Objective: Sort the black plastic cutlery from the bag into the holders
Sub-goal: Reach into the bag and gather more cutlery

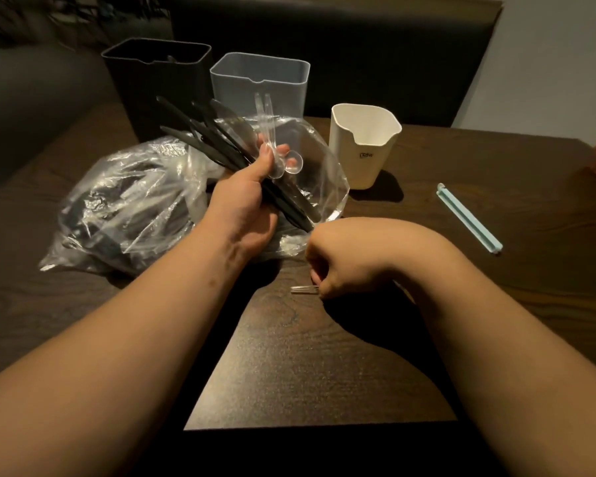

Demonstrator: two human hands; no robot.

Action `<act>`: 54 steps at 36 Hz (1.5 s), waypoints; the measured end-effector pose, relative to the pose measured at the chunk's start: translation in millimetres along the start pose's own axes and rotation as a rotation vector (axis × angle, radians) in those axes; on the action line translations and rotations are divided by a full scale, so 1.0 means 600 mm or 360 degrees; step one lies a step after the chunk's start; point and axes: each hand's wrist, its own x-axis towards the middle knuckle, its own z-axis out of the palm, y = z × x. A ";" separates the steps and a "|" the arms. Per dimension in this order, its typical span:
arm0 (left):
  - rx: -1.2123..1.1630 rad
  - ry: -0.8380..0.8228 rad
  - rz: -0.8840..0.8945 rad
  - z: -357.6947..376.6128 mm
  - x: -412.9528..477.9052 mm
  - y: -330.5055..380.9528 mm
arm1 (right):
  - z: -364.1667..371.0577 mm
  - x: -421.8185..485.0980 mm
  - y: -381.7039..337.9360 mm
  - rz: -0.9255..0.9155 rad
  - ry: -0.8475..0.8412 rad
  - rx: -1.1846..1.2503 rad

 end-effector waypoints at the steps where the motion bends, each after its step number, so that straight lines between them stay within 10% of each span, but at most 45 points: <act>1: -0.0010 -0.0004 -0.0003 0.000 0.001 -0.001 | -0.005 -0.002 0.008 -0.0044 -0.0029 0.0072; 6: -0.0058 -0.0054 -0.0026 -0.002 0.007 -0.003 | -0.048 -0.024 0.067 -0.0249 0.0220 0.0886; 12: -0.0043 -0.0009 -0.0081 0.002 0.004 -0.006 | -0.126 -0.010 0.138 0.0029 0.1481 0.1101; 29: 0.0056 -0.0075 -0.0107 0.011 -0.003 0.004 | -0.160 0.036 0.224 0.0515 0.1876 0.0724; 39: -0.0101 -0.0173 -0.0047 0.002 -0.001 0.006 | -0.141 0.079 0.207 0.0716 0.1046 0.0167; 43: -0.0179 -0.0157 -0.0057 -0.002 0.004 0.008 | -0.150 0.066 0.190 0.0679 0.1092 -0.0063; 49: -0.0152 -0.0109 -0.0055 -0.003 0.006 0.005 | -0.162 0.043 0.072 -0.0058 0.0998 0.0432; 54: -0.0237 -0.0107 -0.0103 -0.011 0.011 0.005 | -0.145 0.071 0.044 0.0031 0.0904 0.0612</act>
